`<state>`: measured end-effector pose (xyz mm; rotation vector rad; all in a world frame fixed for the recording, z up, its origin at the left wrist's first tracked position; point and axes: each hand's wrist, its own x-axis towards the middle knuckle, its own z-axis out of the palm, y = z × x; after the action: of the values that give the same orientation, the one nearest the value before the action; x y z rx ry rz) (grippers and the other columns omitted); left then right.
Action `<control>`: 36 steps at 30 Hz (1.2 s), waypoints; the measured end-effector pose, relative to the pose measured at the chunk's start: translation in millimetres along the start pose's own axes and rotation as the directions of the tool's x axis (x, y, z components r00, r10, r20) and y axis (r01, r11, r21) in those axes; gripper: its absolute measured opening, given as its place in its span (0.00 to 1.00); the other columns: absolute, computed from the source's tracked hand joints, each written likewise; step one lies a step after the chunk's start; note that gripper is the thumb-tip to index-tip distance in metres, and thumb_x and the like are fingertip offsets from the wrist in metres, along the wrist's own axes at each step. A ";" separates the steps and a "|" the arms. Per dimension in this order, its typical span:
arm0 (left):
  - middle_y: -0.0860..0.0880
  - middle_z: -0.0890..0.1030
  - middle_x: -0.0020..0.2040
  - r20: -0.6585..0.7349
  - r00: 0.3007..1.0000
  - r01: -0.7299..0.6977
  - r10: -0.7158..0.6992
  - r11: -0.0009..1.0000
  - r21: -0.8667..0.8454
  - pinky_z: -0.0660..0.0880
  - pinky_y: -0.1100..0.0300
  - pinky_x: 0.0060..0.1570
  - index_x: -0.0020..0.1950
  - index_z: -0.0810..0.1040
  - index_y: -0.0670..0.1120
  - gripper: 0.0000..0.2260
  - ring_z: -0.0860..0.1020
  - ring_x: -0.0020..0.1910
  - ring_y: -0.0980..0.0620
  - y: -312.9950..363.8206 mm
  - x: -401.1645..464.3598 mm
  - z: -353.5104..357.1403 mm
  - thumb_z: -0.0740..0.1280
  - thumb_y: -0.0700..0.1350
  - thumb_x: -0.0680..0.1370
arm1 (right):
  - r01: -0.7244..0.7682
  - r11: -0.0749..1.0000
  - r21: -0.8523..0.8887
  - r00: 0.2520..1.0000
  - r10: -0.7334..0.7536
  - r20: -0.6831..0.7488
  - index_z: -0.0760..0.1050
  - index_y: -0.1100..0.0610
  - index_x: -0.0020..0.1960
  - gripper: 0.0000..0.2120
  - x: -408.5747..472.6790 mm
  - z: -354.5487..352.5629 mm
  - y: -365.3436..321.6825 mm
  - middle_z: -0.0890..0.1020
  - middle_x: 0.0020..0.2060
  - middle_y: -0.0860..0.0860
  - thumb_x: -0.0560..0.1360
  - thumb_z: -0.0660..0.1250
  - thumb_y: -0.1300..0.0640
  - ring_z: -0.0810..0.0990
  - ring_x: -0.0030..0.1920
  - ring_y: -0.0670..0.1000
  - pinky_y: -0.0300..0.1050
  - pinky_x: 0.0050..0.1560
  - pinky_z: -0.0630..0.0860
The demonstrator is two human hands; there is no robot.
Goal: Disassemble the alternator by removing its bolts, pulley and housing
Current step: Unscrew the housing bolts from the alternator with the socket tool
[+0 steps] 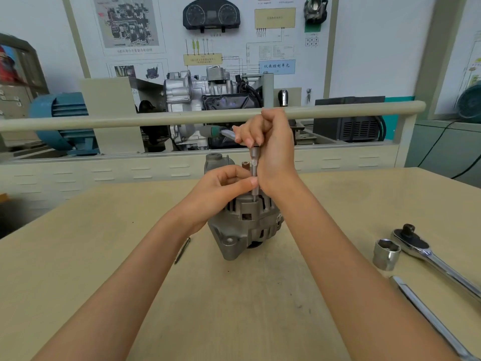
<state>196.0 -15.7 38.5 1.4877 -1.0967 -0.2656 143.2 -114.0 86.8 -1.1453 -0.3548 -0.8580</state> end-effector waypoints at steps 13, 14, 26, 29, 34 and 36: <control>0.54 0.85 0.41 0.007 1.000 0.005 -0.005 1.000 0.029 0.76 0.69 0.43 0.49 0.80 0.46 0.05 0.82 0.42 0.60 0.7 0.3 -0.8 0.65 0.39 0.78 | 0.214 0.873 -0.438 0.954 -0.283 -0.097 0.58 0.54 0.23 0.18 -12.9 14.9 2.8 0.62 0.20 0.49 0.71 0.56 0.59 0.61 0.26 0.48 0.40 0.31 0.62; 0.53 0.85 0.44 0.003 1.000 0.014 -0.014 1.000 0.023 0.77 0.68 0.45 0.51 0.80 0.46 0.05 0.82 0.45 0.58 0.4 0.6 -1.4 0.67 0.42 0.77 | 0.142 0.933 -0.331 0.976 -0.189 -0.113 0.59 0.55 0.23 0.20 -8.9 11.6 0.7 0.63 0.20 0.51 0.73 0.56 0.59 0.62 0.26 0.50 0.39 0.31 0.65; 0.54 0.84 0.40 0.016 1.000 -0.019 0.019 1.000 0.005 0.76 0.68 0.44 0.47 0.80 0.45 0.03 0.81 0.41 0.59 -0.9 -0.4 0.6 0.66 0.41 0.77 | 0.065 0.994 -0.083 0.996 -0.070 -0.057 0.60 0.55 0.22 0.26 -5.3 6.6 1.4 0.65 0.19 0.48 0.78 0.52 0.63 0.65 0.26 0.48 0.38 0.39 0.74; 0.56 0.83 0.35 0.024 0.999 -0.037 0.036 0.999 0.038 0.75 0.70 0.40 0.44 0.78 0.46 0.08 0.80 0.37 0.62 -1.2 -1.0 -0.5 0.64 0.34 0.78 | 0.318 0.804 -0.503 0.913 -0.403 -0.067 0.60 0.53 0.24 0.20 -15.3 15.3 9.9 0.63 0.21 0.45 0.75 0.56 0.61 0.62 0.26 0.44 0.36 0.32 0.64; 0.59 0.79 0.28 0.001 0.999 -0.050 0.050 0.994 0.096 0.69 0.74 0.30 0.40 0.76 0.47 0.14 0.75 0.29 0.66 -2.6 -1.7 -2.0 0.60 0.29 0.77 | 0.311 0.231 -0.922 0.730 -0.679 0.076 0.72 0.60 0.26 0.17 -24.5 19.1 18.9 0.70 0.25 0.50 0.72 0.57 0.58 0.66 0.34 0.50 0.45 0.44 0.64; 0.60 0.81 0.30 0.015 0.998 -0.059 0.058 0.995 0.082 0.71 0.74 0.33 0.40 0.77 0.48 0.14 0.77 0.32 0.66 -0.6 -2.0 0.4 0.61 0.31 0.78 | 0.316 0.451 -0.835 0.811 -0.585 -0.009 0.63 0.54 0.23 0.17 -22.1 18.5 11.6 0.64 0.22 0.43 0.71 0.58 0.59 0.64 0.31 0.48 0.43 0.39 0.61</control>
<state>194.9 -14.6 37.1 1.5254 -1.1715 -0.1911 140.9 -86.6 72.4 -1.7712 0.0293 -1.7952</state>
